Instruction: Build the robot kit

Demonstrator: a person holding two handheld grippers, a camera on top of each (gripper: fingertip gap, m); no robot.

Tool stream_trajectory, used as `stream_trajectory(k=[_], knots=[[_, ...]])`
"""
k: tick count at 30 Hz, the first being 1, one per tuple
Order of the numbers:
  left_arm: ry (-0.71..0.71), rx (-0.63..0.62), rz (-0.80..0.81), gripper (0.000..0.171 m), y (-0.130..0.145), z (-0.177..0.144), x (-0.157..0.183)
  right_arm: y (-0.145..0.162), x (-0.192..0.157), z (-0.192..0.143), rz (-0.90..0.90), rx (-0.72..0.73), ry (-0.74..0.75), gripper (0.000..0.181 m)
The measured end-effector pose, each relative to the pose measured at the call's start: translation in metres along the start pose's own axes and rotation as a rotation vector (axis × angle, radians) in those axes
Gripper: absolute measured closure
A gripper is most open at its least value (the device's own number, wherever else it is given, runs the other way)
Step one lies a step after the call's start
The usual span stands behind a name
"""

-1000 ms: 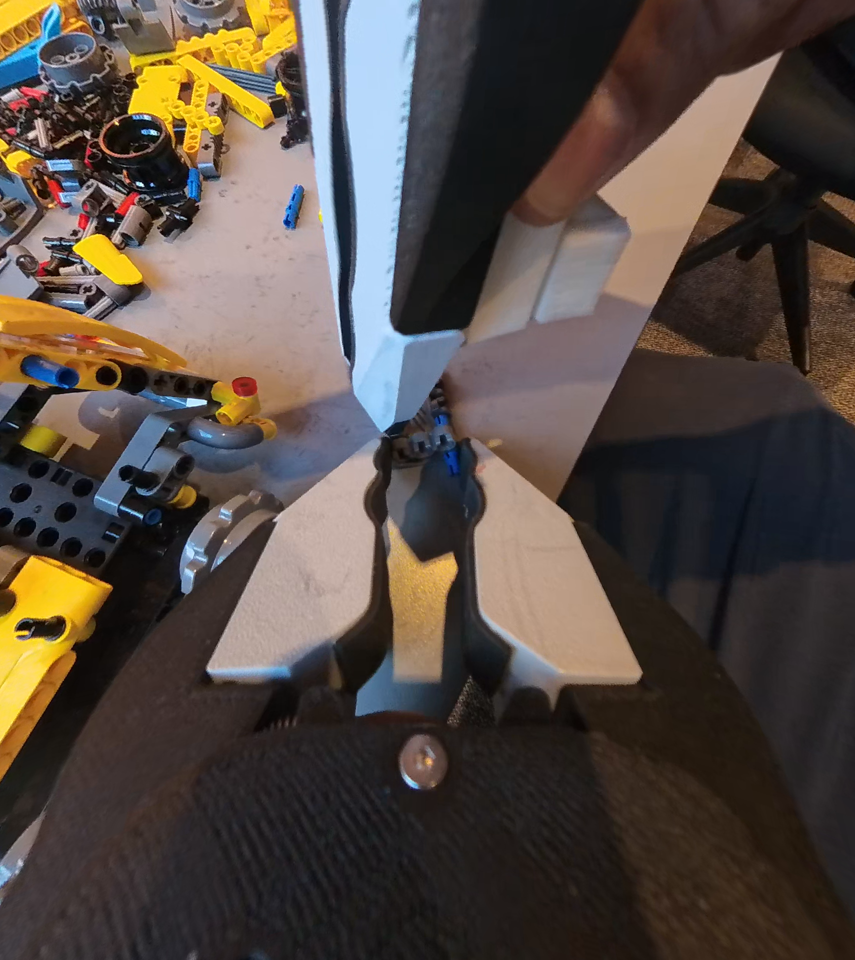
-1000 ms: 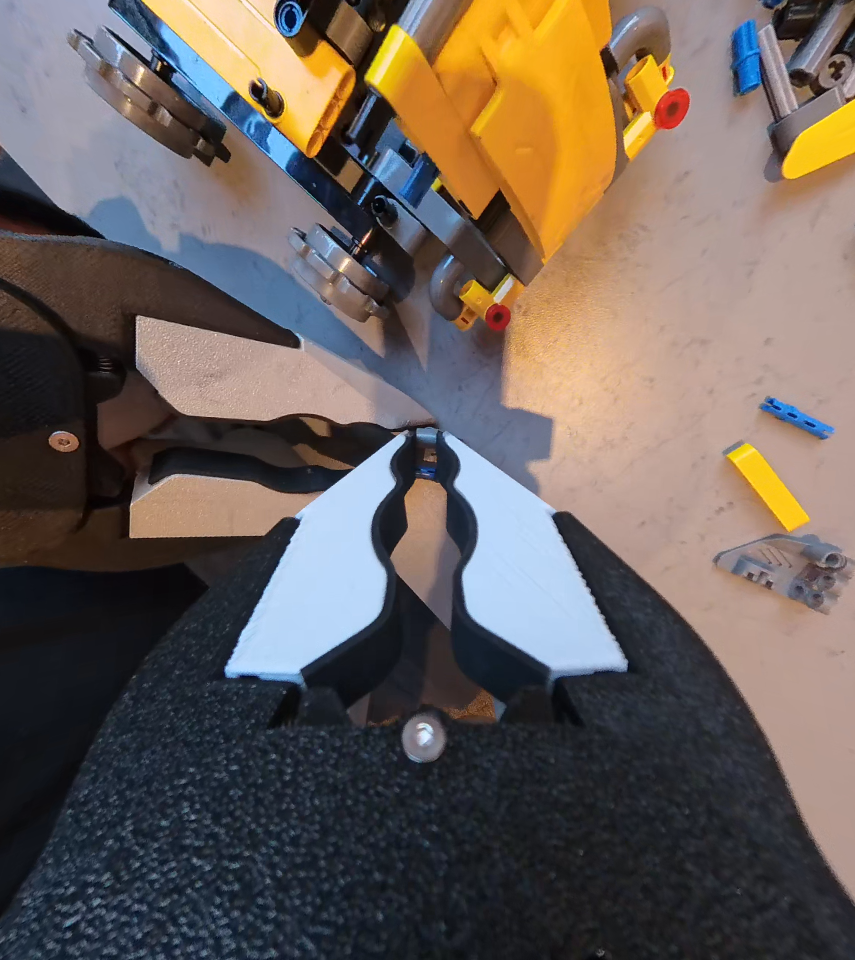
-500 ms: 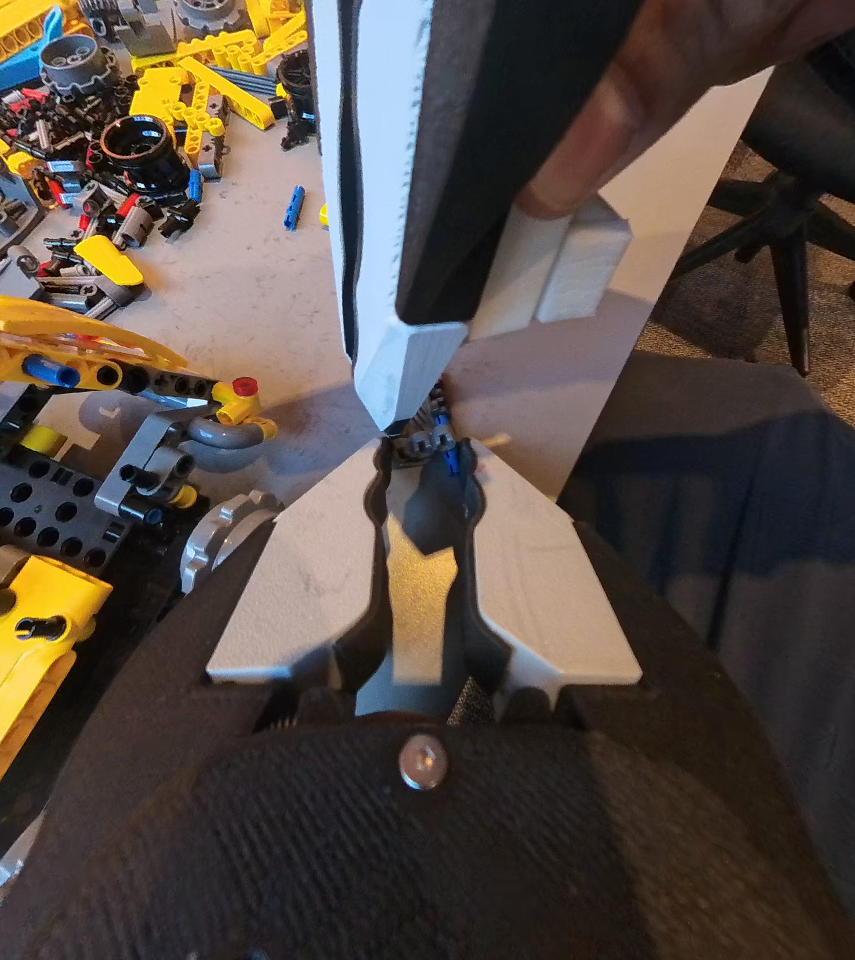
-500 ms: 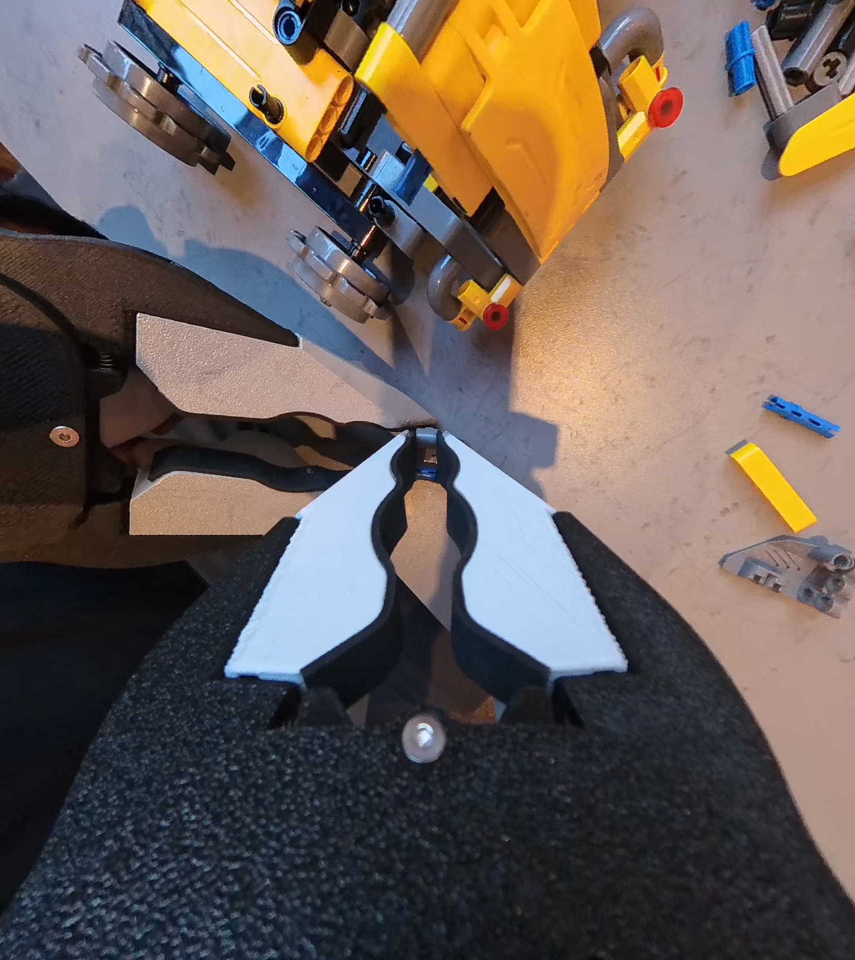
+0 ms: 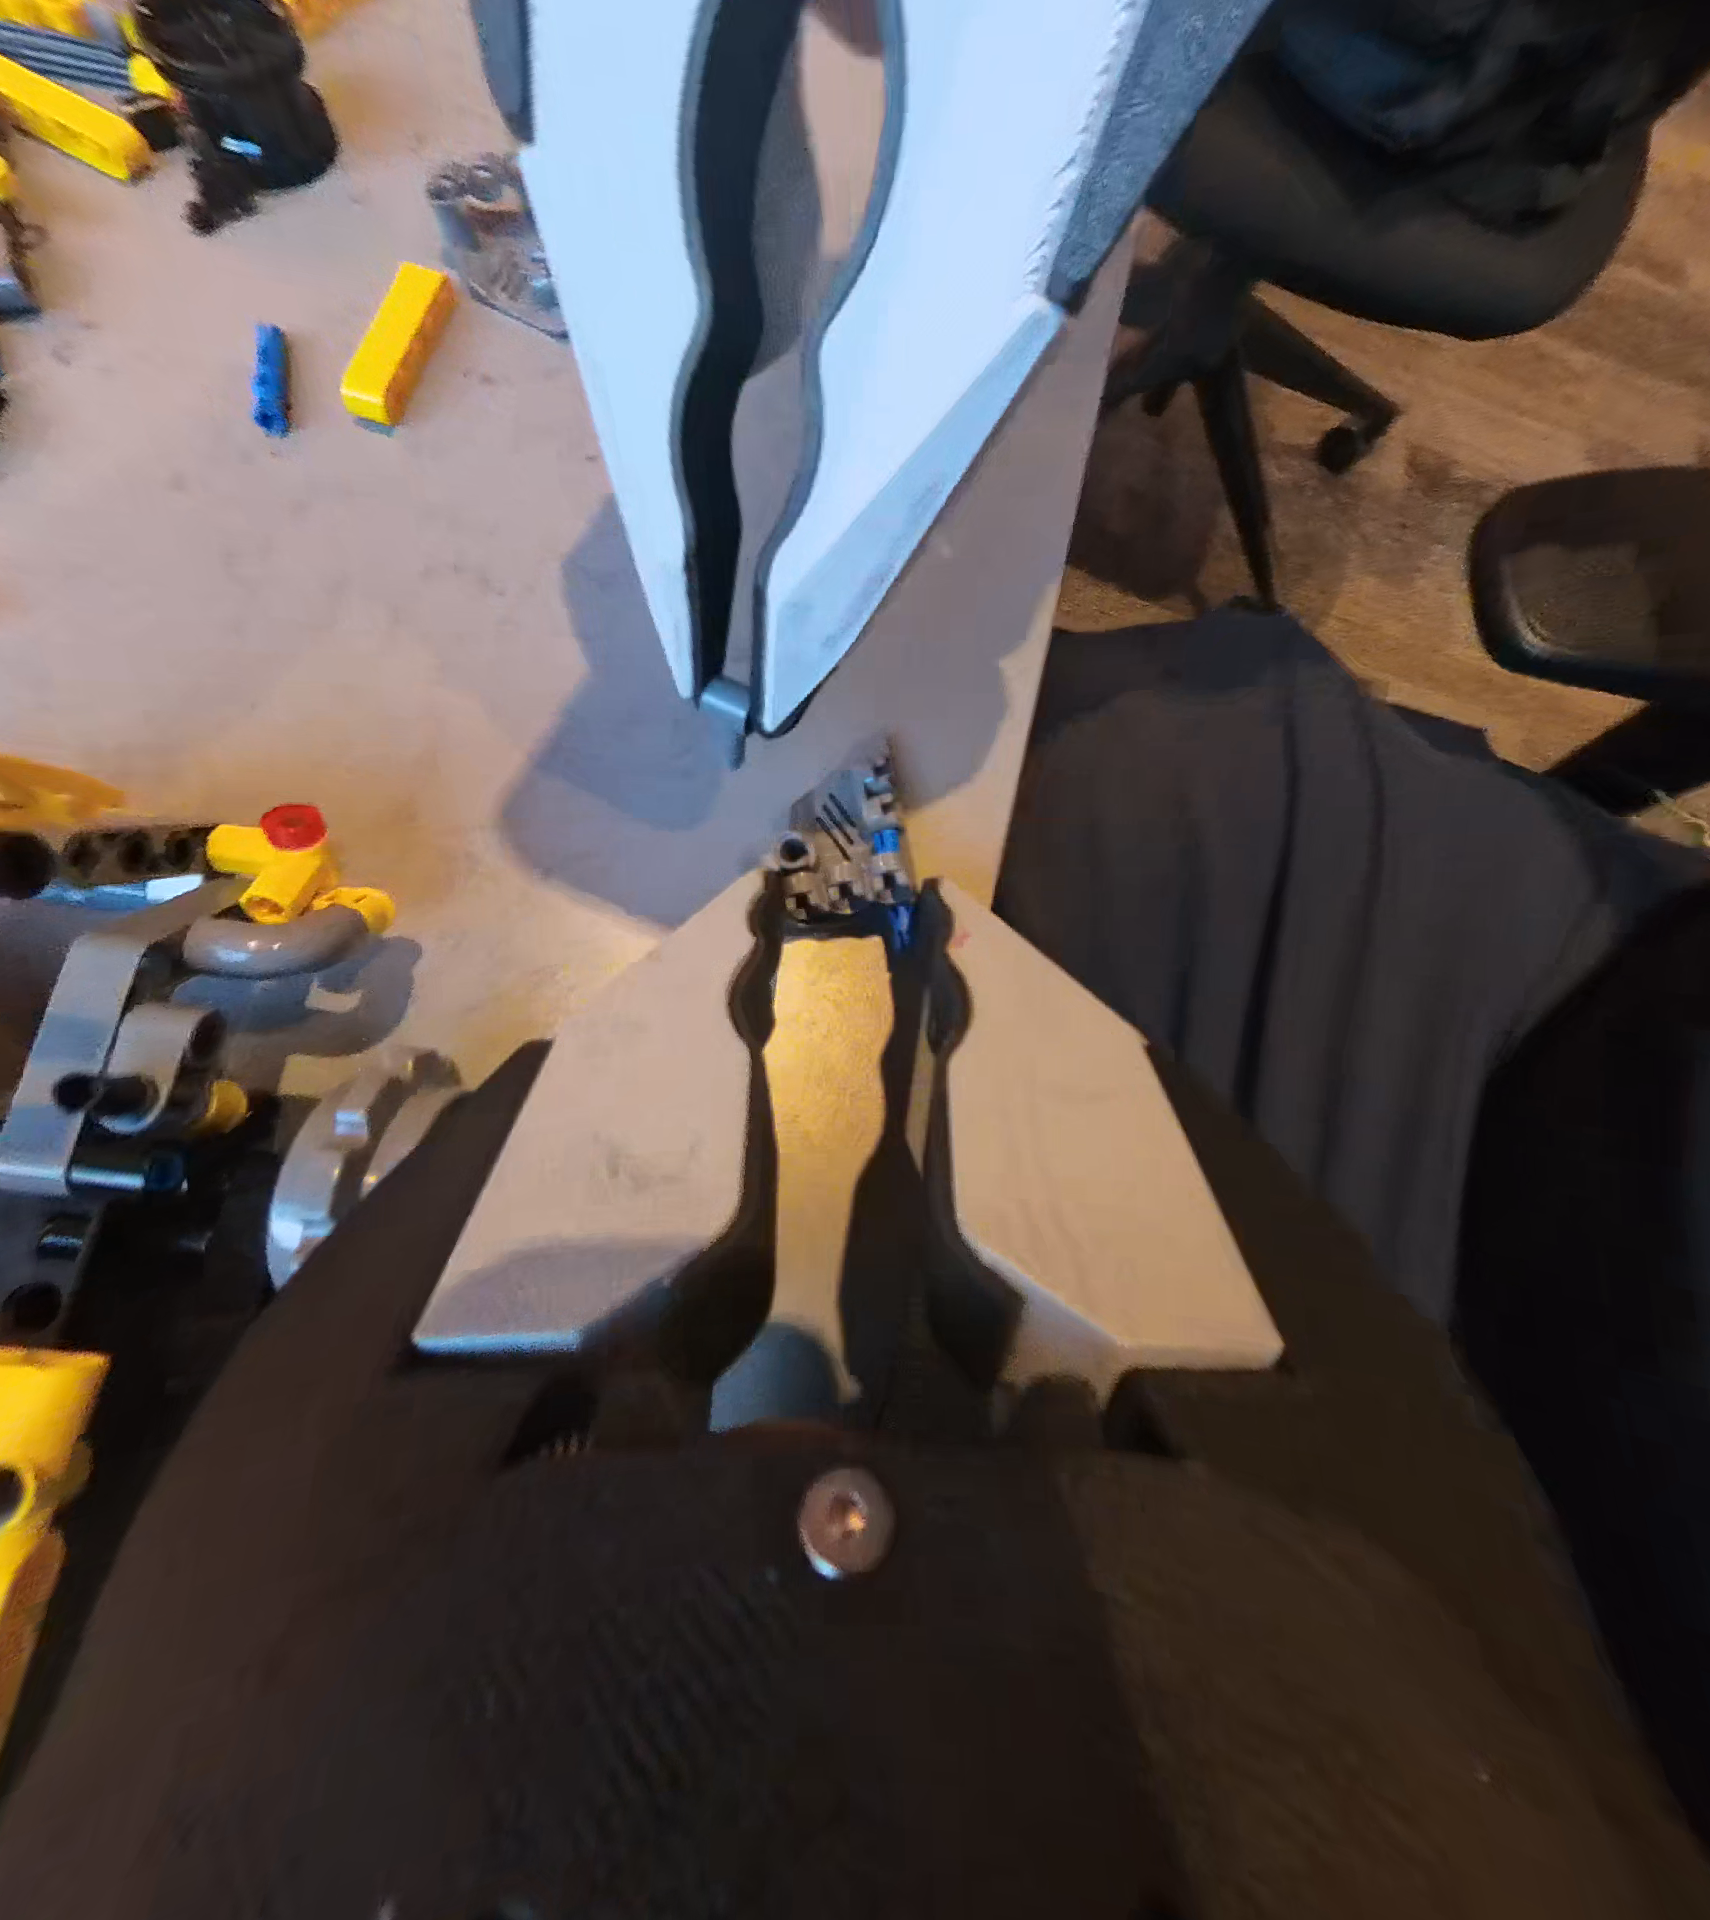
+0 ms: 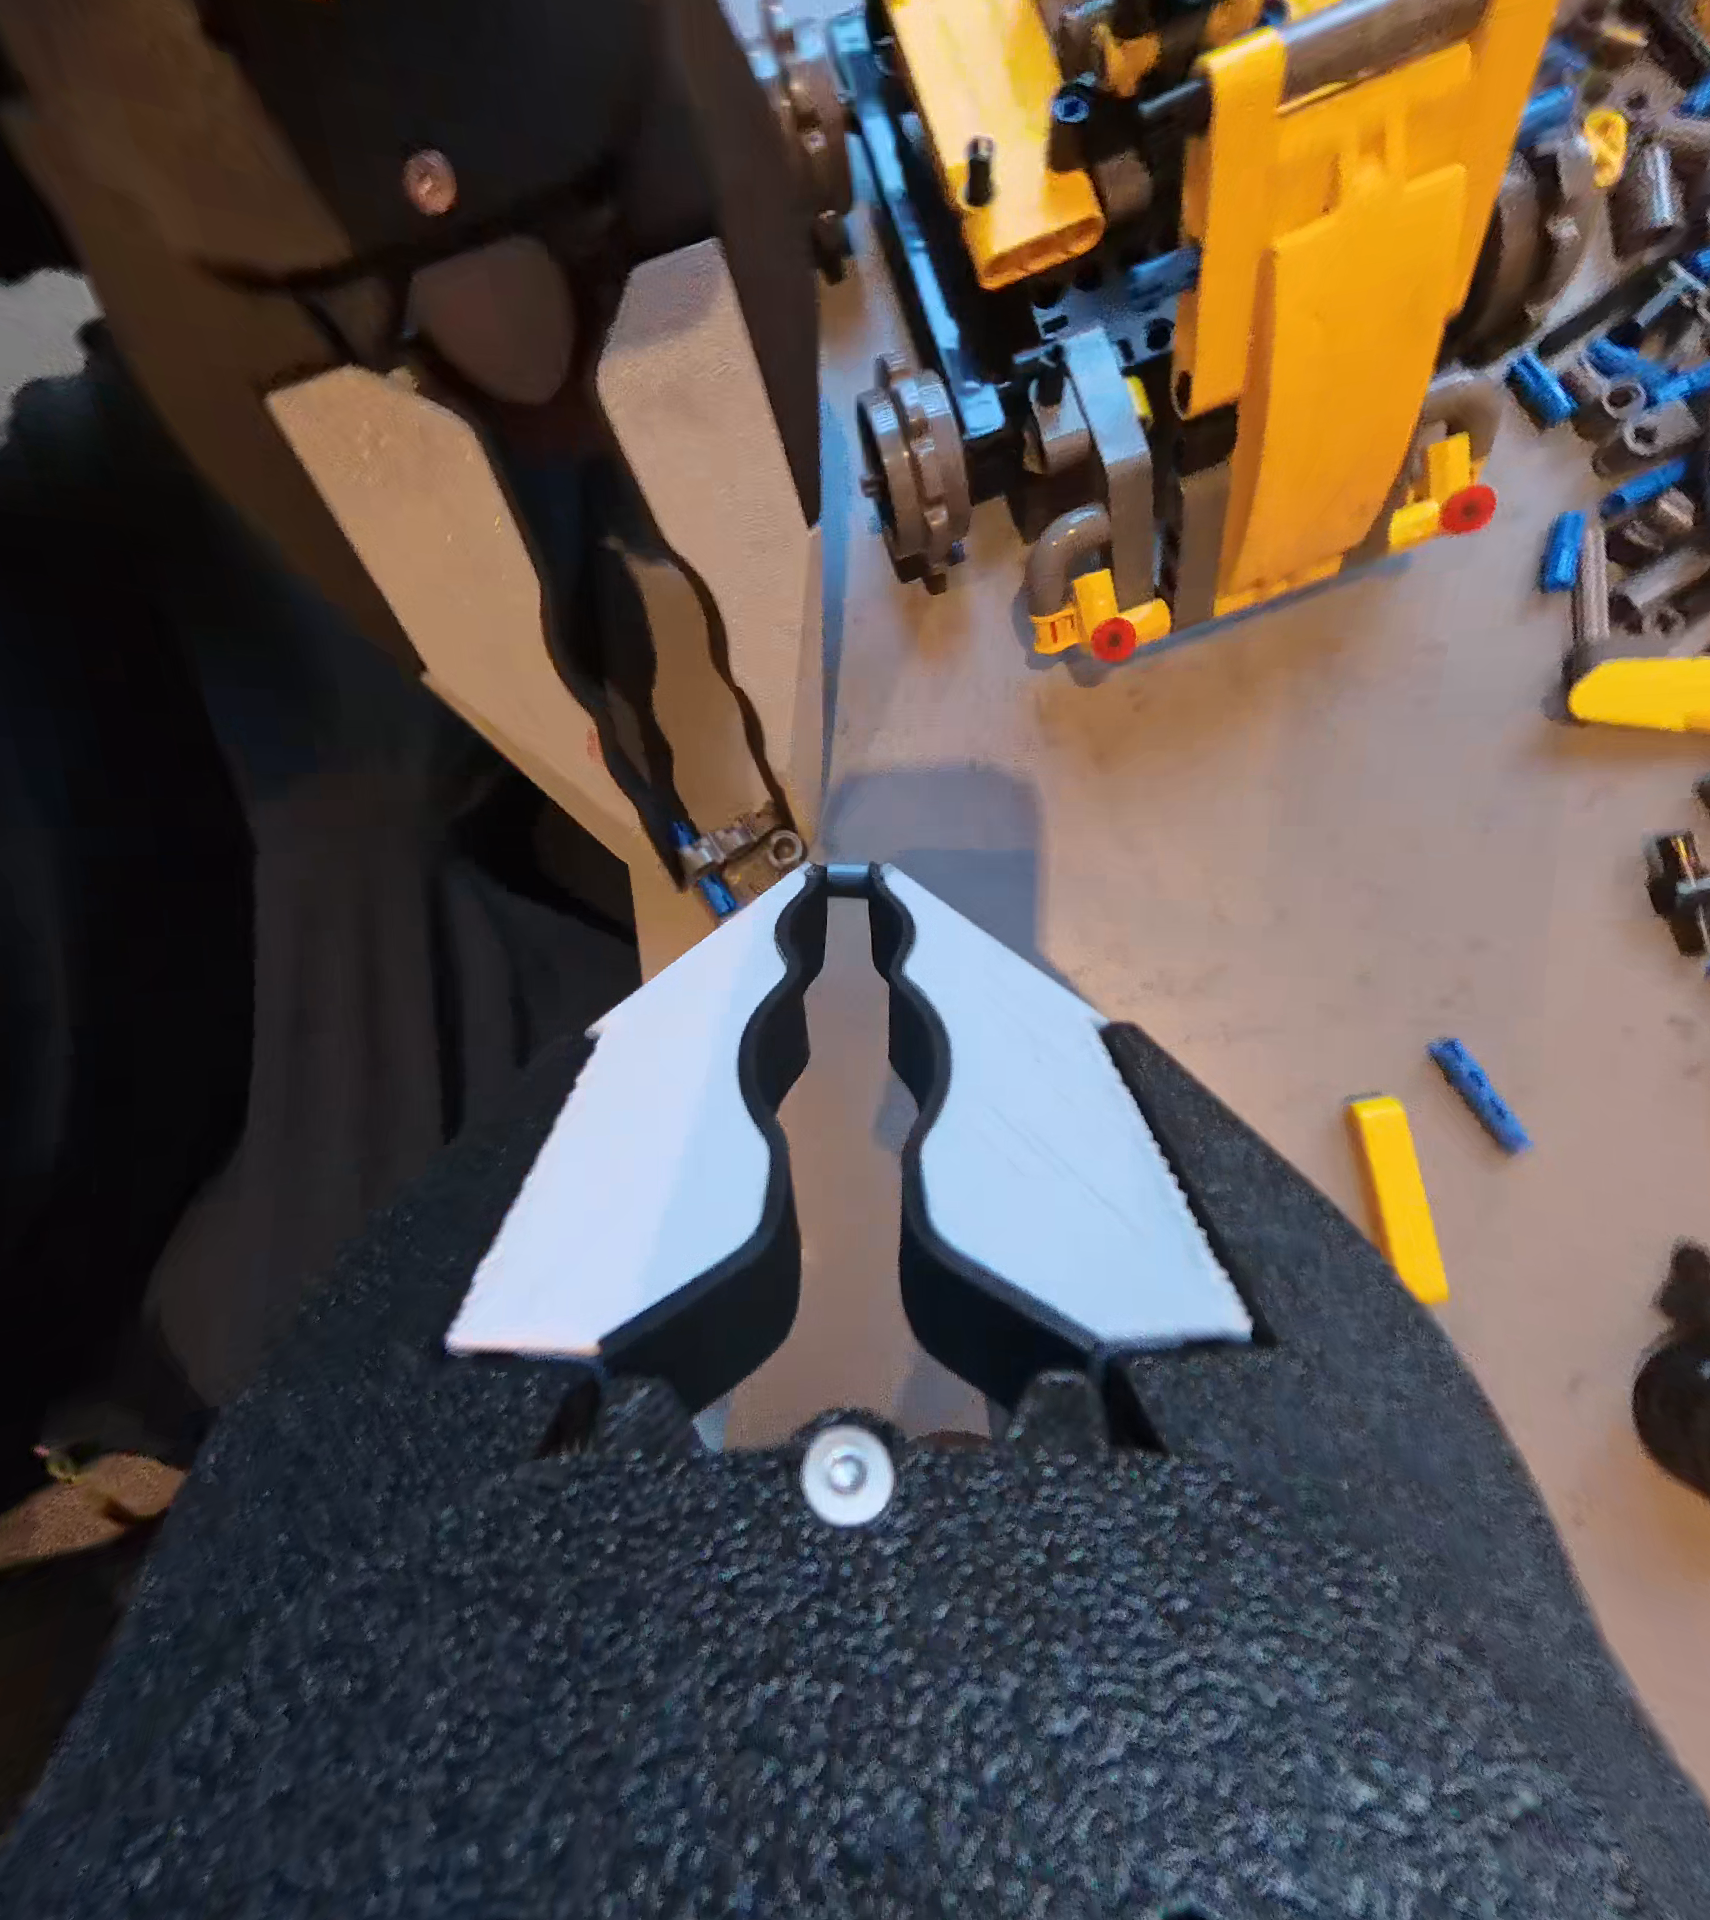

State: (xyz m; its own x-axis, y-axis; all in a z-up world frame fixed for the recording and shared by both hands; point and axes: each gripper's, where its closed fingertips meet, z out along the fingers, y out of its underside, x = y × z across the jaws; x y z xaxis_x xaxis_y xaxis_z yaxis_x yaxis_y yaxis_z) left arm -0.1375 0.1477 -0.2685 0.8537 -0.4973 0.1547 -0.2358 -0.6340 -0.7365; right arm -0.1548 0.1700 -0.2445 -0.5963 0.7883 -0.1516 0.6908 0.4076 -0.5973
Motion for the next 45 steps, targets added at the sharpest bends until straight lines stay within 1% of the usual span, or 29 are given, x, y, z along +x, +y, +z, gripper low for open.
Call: stream_trajectory(k=[1,3,5,8,10,12,15,18,23,29,34,39,45], knots=[[0.006,-0.016,0.019,0.147,0.000,0.001,0.000,0.001,0.000,0.000,-0.043,0.018,-0.028,0.173],[-0.043,-0.043,0.111,0.147,-0.002,0.003,-0.007,0.004,0.000,-0.001,-0.126,0.046,-0.078,0.173],[-0.046,-0.046,0.173,0.147,-0.006,0.008,-0.008,0.008,-0.001,-0.005,-0.173,0.057,-0.126,0.173],[-0.024,-0.042,0.146,0.147,-0.012,0.015,-0.010,0.010,0.007,-0.012,-0.204,0.078,-0.117,0.173],[-0.017,-0.043,0.148,0.147,-0.014,0.017,-0.012,0.005,0.008,-0.019,-0.201,0.127,-0.111,0.173],[-0.013,-0.045,0.175,0.147,-0.015,0.018,-0.012,0.000,0.013,-0.024,-0.180,0.183,-0.077,0.173],[-0.011,-0.044,0.176,0.147,-0.015,0.018,-0.012,-0.001,0.020,-0.029,-0.138,0.251,-0.033,0.173],[-0.022,-0.043,0.190,0.146,-0.015,0.018,-0.012,0.000,0.023,-0.029,-0.112,0.254,-0.007,0.173],[-0.044,-0.037,0.224,0.147,-0.015,0.017,-0.011,0.001,0.017,-0.022,-0.149,0.208,0.030,0.173],[-0.026,-0.042,0.199,0.147,-0.015,0.018,-0.010,0.008,0.012,-0.022,-0.171,0.177,0.078,0.173],[-0.048,-0.040,0.207,0.146,-0.015,0.018,-0.009,0.018,0.013,-0.020,-0.133,0.149,0.114,0.174],[-0.081,-0.035,0.219,0.141,-0.013,0.013,-0.013,0.016,0.012,-0.022,-0.104,0.159,0.120,0.173],[-0.071,-0.035,0.220,0.138,-0.009,0.008,-0.014,0.018,0.012,-0.016,-0.073,0.143,0.121,0.173]])
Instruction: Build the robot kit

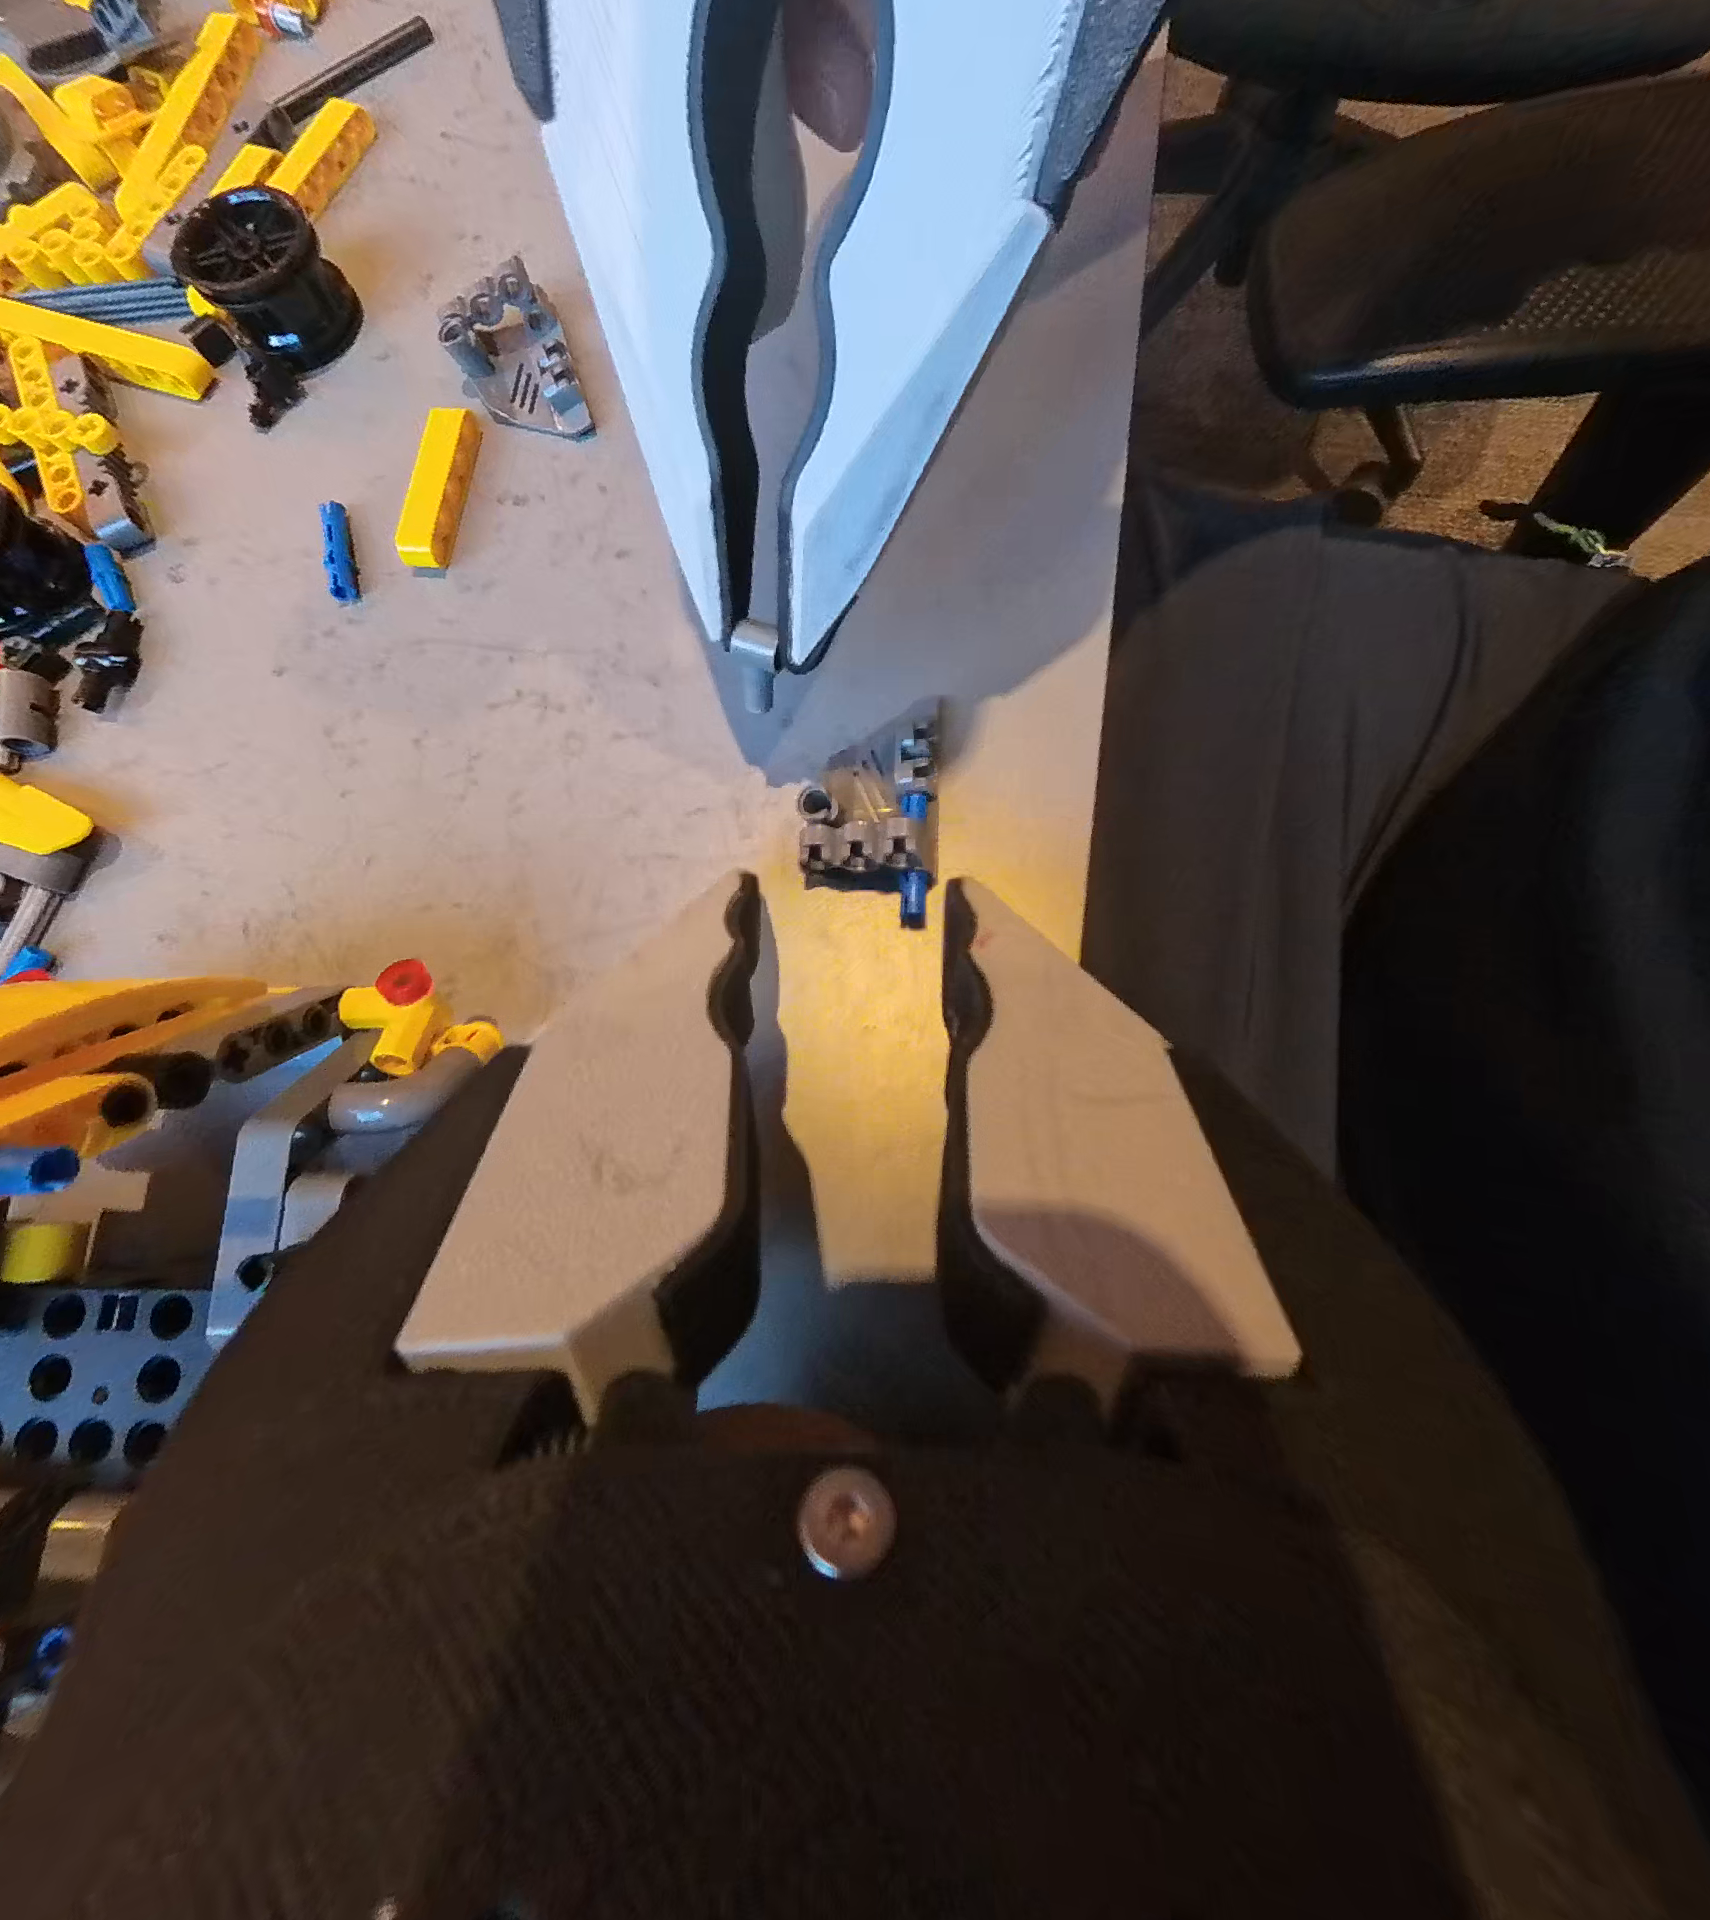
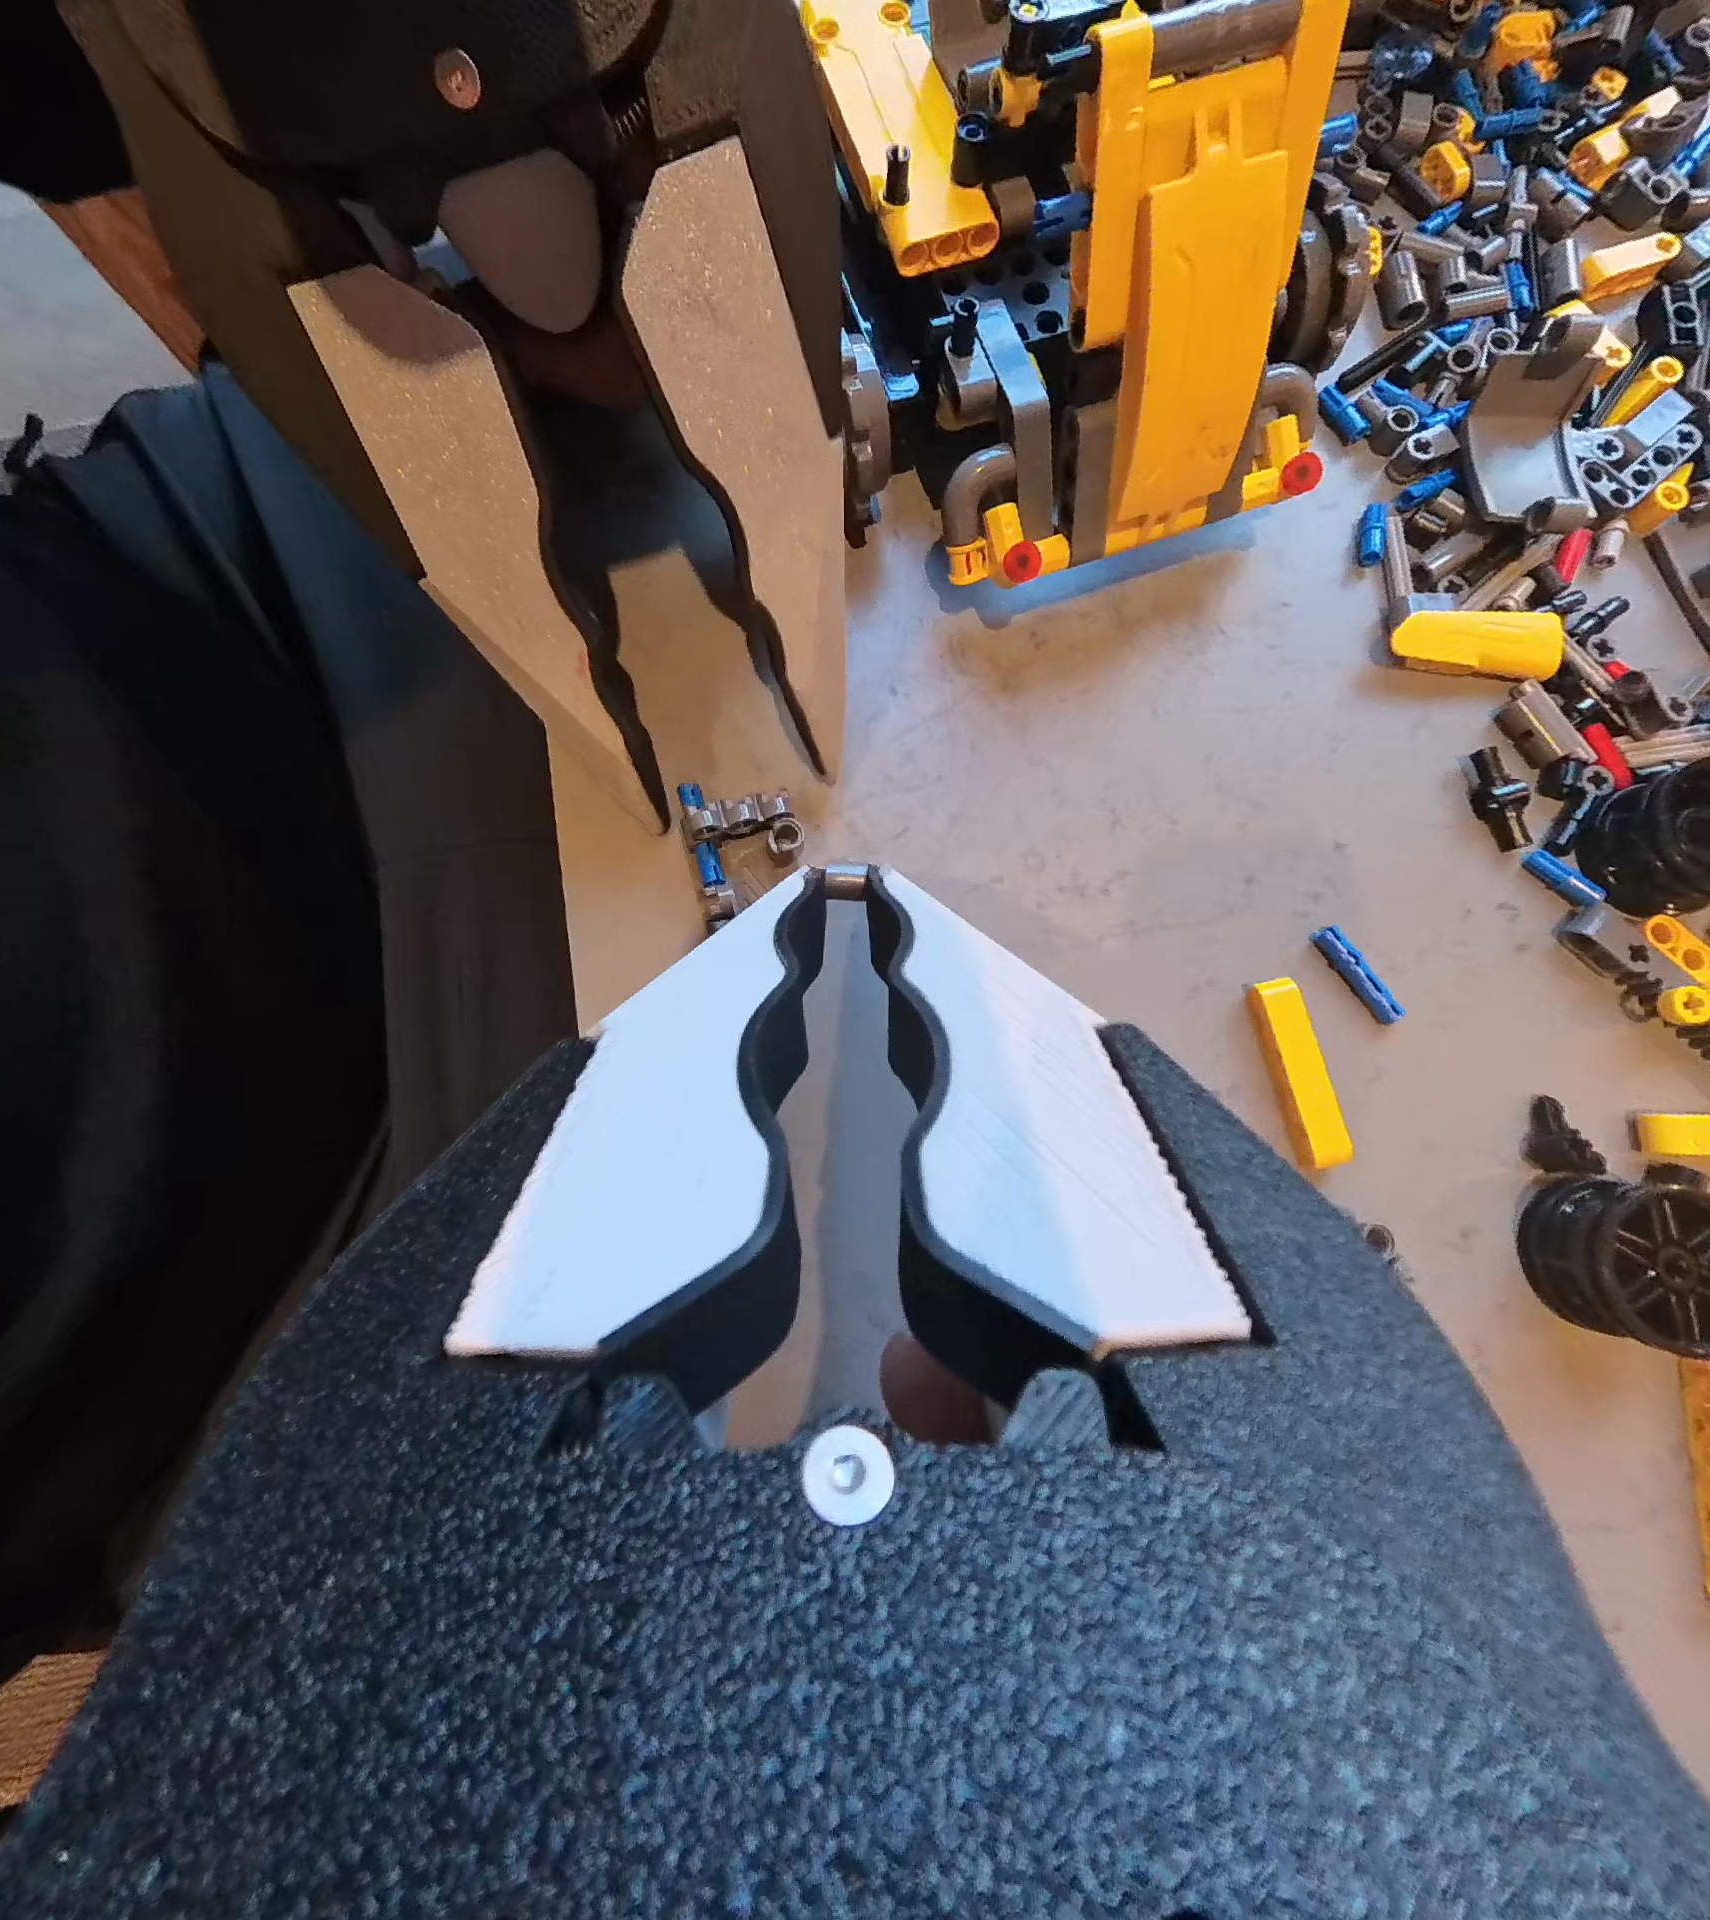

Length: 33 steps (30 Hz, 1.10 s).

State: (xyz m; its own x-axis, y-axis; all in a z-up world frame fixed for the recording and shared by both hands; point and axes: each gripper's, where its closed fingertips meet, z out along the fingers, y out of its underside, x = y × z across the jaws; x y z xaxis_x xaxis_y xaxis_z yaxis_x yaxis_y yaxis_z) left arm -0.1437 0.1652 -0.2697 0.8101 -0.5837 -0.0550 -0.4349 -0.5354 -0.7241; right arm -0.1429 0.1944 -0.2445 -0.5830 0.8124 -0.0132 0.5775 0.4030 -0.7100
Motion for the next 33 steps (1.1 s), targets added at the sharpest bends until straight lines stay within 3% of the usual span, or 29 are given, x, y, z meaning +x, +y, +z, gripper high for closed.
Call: stream_trajectory(k=[14,33], knots=[[0.088,0.001,-0.029,0.144,0.001,0.000,0.006,0.006,0.006,-0.004,0.105,0.042,0.062,0.173],[0.031,0.009,0.048,0.155,-0.007,0.007,0.012,0.006,-0.003,-0.018,0.102,0.049,0.077,0.173]])
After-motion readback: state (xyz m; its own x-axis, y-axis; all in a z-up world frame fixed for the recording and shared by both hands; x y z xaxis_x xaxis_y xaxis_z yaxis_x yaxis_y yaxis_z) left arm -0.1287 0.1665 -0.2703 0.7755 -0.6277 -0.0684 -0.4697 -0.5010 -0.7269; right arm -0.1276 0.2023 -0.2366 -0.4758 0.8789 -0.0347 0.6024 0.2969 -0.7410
